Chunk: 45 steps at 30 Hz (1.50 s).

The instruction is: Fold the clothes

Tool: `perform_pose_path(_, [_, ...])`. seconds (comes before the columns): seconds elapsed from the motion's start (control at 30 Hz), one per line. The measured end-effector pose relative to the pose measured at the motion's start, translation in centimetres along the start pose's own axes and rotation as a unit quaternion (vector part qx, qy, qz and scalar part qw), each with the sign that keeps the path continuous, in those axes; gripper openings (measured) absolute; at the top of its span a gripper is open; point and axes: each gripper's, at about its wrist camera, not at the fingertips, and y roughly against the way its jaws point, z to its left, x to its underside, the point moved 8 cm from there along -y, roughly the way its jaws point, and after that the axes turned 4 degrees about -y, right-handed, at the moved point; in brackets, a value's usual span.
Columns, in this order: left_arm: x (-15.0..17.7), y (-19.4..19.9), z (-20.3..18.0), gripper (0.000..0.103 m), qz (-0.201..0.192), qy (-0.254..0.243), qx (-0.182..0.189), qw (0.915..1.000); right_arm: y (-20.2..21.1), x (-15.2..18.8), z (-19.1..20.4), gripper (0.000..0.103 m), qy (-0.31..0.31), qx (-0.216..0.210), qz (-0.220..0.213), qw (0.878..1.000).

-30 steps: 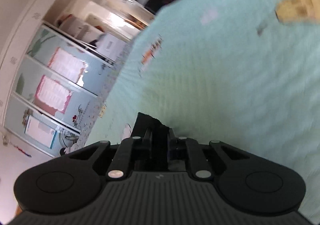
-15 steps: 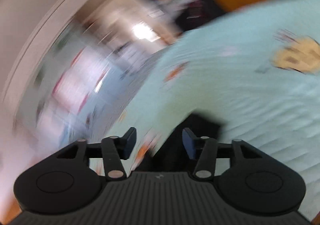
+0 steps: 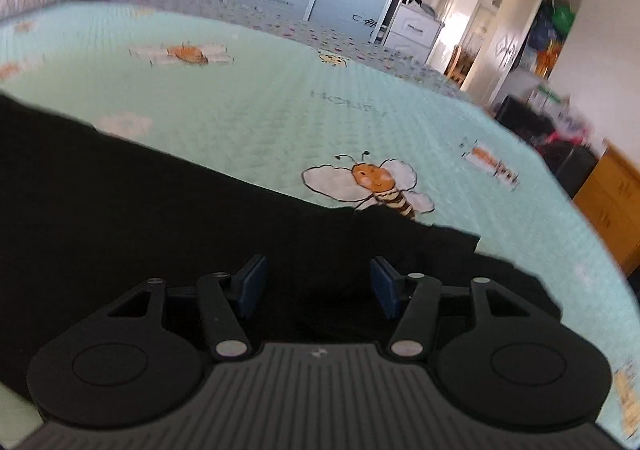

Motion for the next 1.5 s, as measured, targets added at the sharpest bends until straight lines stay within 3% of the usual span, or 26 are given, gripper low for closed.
perform_pose_path(0.03, [0.1,-0.1,0.0,0.081,0.002,0.001,0.001,1.0000,0.1,0.1,-0.5,0.033,-0.001,0.007,0.001,1.000])
perform_pose_path(0.07, [0.1,-0.3,-0.1,0.081,0.003,0.000,0.003,1.0000,0.2,0.3,-1.2,0.025,-0.004,0.013,0.002,1.000])
perform_pose_path(0.17, [0.0,-0.7,-0.2,0.081,0.007,-0.004,0.009,0.9999,1.9,0.1,-4.1,0.021,-0.086,0.001,-0.023,0.996])
perform_pose_path(0.23, [0.1,-0.9,0.0,0.081,0.008,-0.003,0.011,0.9999,3.6,-0.4,-7.6,0.020,-0.192,-0.031,-0.061,0.979])
perform_pose_path(0.27, [0.1,-0.9,0.2,0.081,0.009,-0.001,0.011,0.9999,4.0,-0.5,-9.5,0.020,-0.247,-0.041,-0.079,0.965])
perform_pose_path(0.3, [0.1,-1.0,0.3,0.081,0.009,0.000,0.011,0.9999,4.6,-0.1,-11.8,0.020,-0.313,-0.049,-0.099,0.943])
perform_pose_path(0.37, [0.2,-1.0,0.3,0.081,0.008,0.003,0.012,0.9999,5.5,1.4,-16.9,0.020,-0.452,-0.063,-0.135,0.879])
perform_pose_path(0.43, [0.2,-1.1,0.3,0.081,0.007,0.003,0.015,0.9999,4.6,4.7,-20.5,0.021,-0.559,-0.068,-0.128,0.816])
perform_pose_path(0.5, [0.2,-1.1,0.3,0.081,0.008,0.001,0.017,0.9998,2.9,8.5,-22.0,0.026,-0.624,-0.086,-0.086,0.772])
perform_pose_path(0.6, [0.3,-1.2,0.3,0.081,0.011,0.001,0.014,0.9998,2.1,11.5,-22.4,0.039,-0.664,-0.107,-0.067,0.737])
perform_pose_path(0.63, [0.3,-1.2,0.3,0.081,0.013,0.001,0.014,0.9998,2.2,11.9,-22.6,0.054,-0.671,-0.110,-0.076,0.729])
perform_pose_path(0.67, [0.3,-1.2,0.2,0.081,0.014,0.001,0.013,0.9998,2.4,11.9,-22.8,0.068,-0.674,-0.109,-0.085,0.726])
perform_pose_path(0.73, [0.3,-1.3,0.1,0.081,0.016,-0.001,0.012,0.9998,2.9,11.7,-23.1,0.073,-0.676,-0.105,-0.103,0.722])
perform_pose_path(0.87, [0.1,-1.4,-0.1,0.081,0.019,-0.004,0.011,0.9997,2.6,10.8,-23.4,0.074,-0.666,-0.104,-0.103,0.732])
perform_pose_path(1.17, [0.1,-1.6,-0.4,0.081,0.025,-0.008,0.008,0.9996,2.1,9.9,-24.4,0.067,-0.607,-0.110,-0.100,0.780])
perform_pose_path(1.23, [0.0,-1.7,-0.5,0.081,0.028,-0.010,0.009,0.9995,2.1,9.2,-24.8,0.070,-0.578,-0.108,-0.097,0.803])
perform_pose_path(1.27, [0.0,-1.7,-0.5,0.081,0.029,-0.011,0.009,0.9995,2.0,8.5,-24.9,0.074,-0.555,-0.115,-0.091,0.819])
perform_pose_path(1.4, [-0.1,-2.0,-0.5,0.081,0.032,-0.011,0.006,0.9994,0.9,5.2,-24.9,0.075,-0.428,-0.123,-0.061,0.893])
perform_pose_path(1.5, [-0.1,-2.3,-0.6,0.081,0.035,-0.011,0.004,0.9993,-1.0,3.3,-23.9,0.075,-0.332,-0.124,-0.026,0.935])
